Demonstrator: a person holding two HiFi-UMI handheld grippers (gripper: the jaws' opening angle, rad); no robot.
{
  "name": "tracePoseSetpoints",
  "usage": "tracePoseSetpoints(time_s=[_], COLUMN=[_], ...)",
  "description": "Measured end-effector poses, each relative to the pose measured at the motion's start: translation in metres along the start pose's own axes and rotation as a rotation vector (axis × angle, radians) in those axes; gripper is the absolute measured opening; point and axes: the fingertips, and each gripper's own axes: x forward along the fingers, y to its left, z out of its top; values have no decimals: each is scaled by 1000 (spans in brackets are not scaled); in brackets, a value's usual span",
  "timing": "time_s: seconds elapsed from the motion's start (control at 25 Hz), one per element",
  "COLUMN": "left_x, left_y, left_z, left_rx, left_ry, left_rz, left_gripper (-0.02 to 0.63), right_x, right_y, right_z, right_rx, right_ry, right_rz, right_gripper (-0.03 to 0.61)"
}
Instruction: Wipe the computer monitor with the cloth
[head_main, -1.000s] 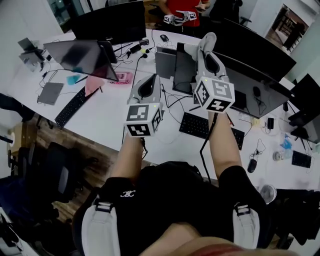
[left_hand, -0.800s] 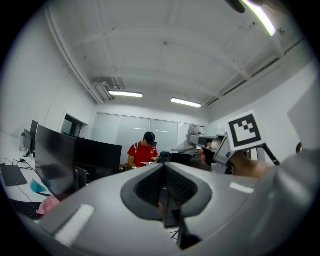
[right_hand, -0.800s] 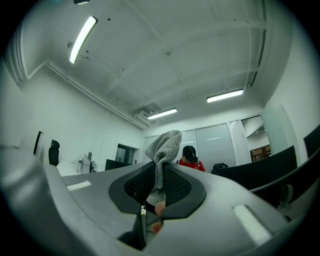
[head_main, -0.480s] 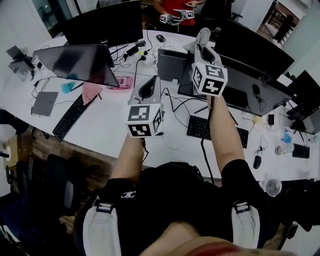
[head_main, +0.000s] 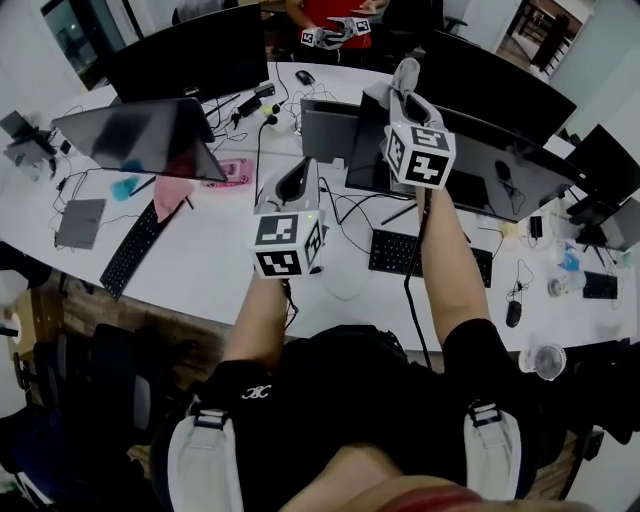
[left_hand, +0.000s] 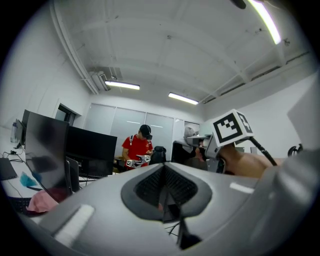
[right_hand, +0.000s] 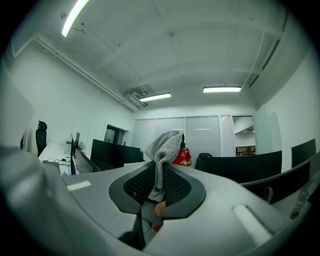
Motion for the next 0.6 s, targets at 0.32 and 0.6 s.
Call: tracePoseSetpoints(time_s=[0.32,0.6], left_x=[7,16], left_y=[-21,-58], left_z=[0,0], left_rx=[-5,-3], left_ry=[7,7], left_rz=[-6,-26], left_gripper=[49,49], right_x=[-10,-25], right_y=[-40,-80], right_z=[-3,-6], right_rx=[18,-2], right_ry=[58,72], right_rz=[-12,-39], right_gripper=[29,29])
